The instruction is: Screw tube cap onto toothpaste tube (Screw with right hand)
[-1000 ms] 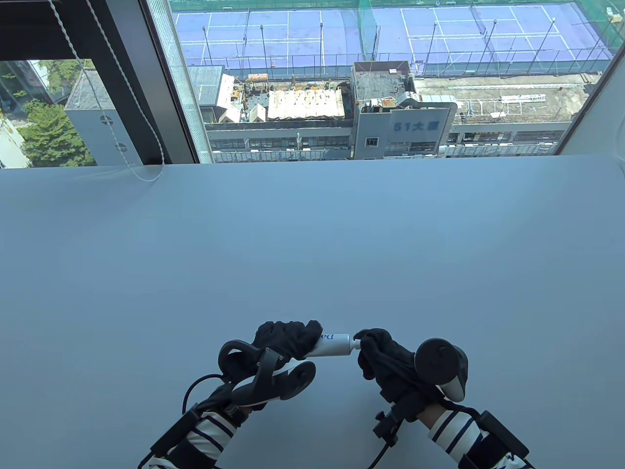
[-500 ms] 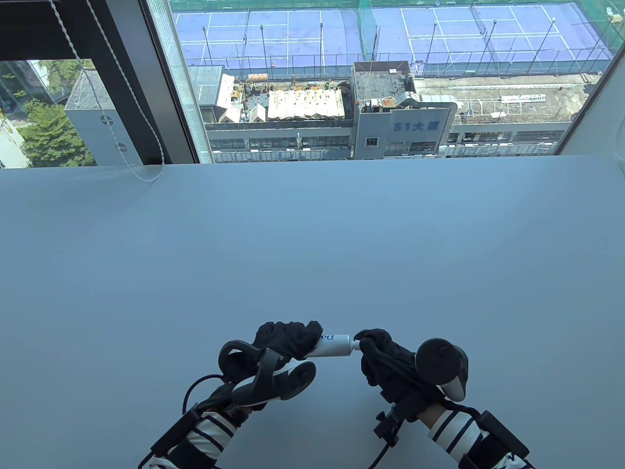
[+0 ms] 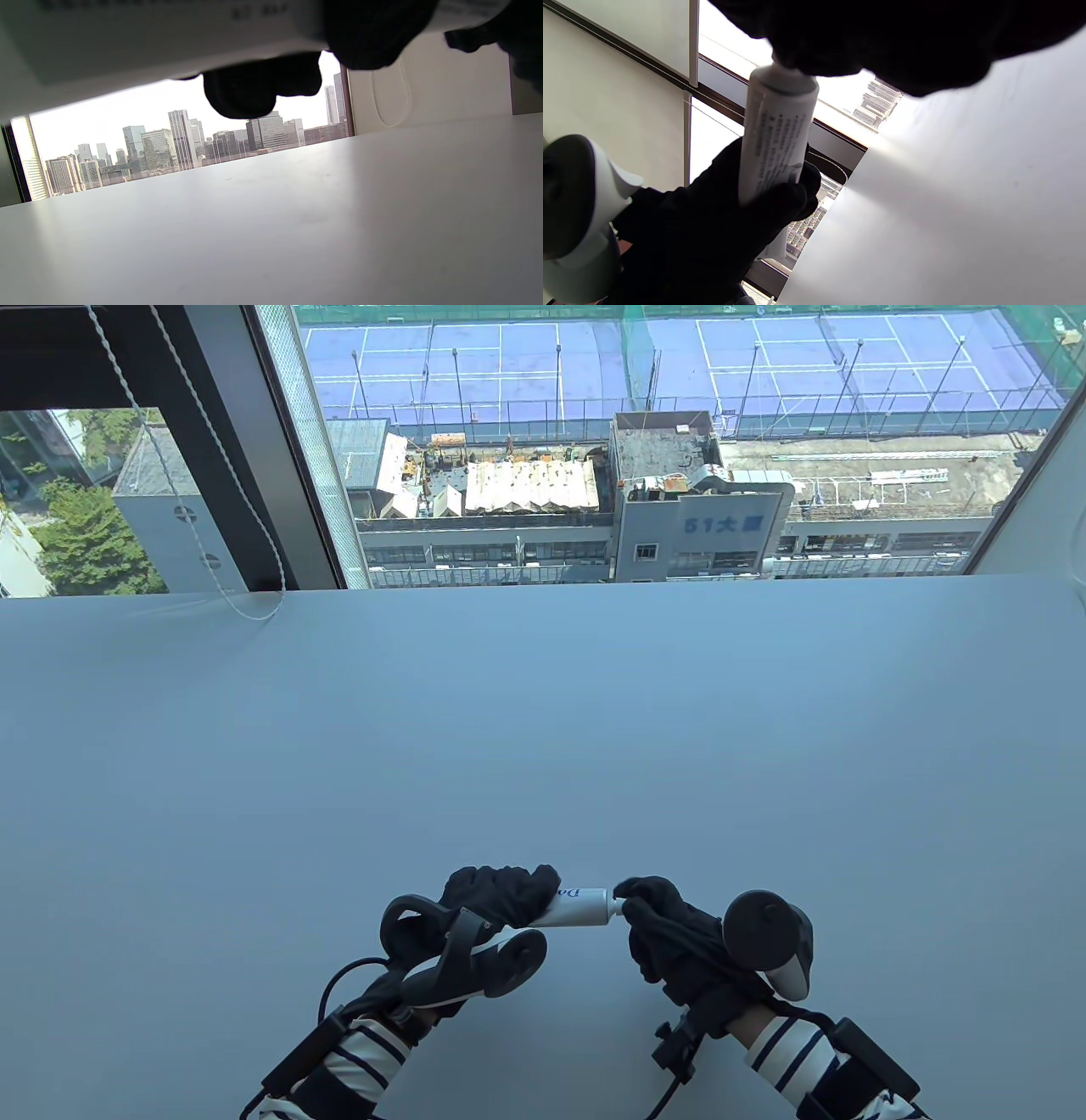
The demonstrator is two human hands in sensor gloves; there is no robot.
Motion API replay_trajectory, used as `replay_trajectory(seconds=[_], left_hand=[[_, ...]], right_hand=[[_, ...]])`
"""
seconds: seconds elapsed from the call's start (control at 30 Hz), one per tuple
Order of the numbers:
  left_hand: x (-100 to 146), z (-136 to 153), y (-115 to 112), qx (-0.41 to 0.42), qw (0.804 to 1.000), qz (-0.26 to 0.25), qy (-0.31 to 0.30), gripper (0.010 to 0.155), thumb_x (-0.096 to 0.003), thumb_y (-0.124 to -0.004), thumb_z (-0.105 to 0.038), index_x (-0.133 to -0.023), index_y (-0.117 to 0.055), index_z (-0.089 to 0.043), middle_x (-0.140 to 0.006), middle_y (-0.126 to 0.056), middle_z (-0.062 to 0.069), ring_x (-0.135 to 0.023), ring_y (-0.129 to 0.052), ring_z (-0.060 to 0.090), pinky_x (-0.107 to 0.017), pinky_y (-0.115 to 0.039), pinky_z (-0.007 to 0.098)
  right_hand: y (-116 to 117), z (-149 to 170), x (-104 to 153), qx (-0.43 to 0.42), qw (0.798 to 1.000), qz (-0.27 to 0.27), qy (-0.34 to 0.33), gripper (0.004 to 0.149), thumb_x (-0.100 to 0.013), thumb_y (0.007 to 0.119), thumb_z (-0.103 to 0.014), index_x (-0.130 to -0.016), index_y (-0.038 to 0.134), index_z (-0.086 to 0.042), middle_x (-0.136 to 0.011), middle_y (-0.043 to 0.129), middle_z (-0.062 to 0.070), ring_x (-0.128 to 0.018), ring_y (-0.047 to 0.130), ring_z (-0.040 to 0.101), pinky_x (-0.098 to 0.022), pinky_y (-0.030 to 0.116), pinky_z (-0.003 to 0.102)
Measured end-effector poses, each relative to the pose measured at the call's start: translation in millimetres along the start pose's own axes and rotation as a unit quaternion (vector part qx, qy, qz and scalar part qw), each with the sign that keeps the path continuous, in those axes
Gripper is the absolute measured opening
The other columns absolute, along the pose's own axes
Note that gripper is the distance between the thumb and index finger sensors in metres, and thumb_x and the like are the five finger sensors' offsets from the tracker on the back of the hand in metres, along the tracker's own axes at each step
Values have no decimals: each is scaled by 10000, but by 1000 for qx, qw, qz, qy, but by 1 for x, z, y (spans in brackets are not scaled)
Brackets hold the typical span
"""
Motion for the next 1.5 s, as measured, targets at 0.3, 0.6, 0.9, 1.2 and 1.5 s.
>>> replay_trajectory(seconds=[0.3,0.6,0.9,1.2,1.5], left_hand=[[-1,1,-1,4,1000,9,4,720,-414,-786,-572,-1024,-496,-324,-962,-720,81,-846,-790,321,-674,-678,489],[-1,1,-2,9,1000,8,3,719,-414,-785,-572,-1024,-494,-325,-963,-719,80,-846,-789,321,-673,-678,489],[-1,2,-2,3,1000,9,5,720,-414,-786,-571,-1024,-495,-322,-963,-719,82,-846,-789,321,-674,-677,489],[-1,1,-1,14,1000,7,0,719,-415,-784,-571,-1023,-491,-324,-964,-717,80,-847,-789,319,-675,-677,488],[0,1,-2,10,1000,10,2,718,-415,-785,-570,-1024,-494,-324,-964,-718,79,-847,-789,319,-676,-675,489]], right_hand=[[-9,5,1,15,999,21,38,669,-666,478,-467,-838,723,132,-262,878,56,-164,891,231,-233,769,529],[-7,2,0,18,999,22,31,438,-661,573,-287,-791,761,86,-240,873,41,-149,890,224,-235,776,523],[-3,5,-1,8,999,-6,33,621,-672,515,-419,-914,644,139,-319,883,81,-218,897,256,-266,756,551],[-2,5,-1,-2,1000,-6,27,474,-665,550,-308,-808,737,103,-276,883,65,-192,900,252,-266,764,548],[-3,1,-2,9,1000,-24,-5,699,-650,503,-485,-930,643,139,-515,906,204,-436,903,415,-373,689,652]])
Point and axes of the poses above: the tracker on the back of each hand, its own z axis roughly to the little-finger side, its own x axis roughly from the fingertips to the wrist, y = z × x, the point moved 4 cm from there along -x, roughly from the wrist to the fingertips
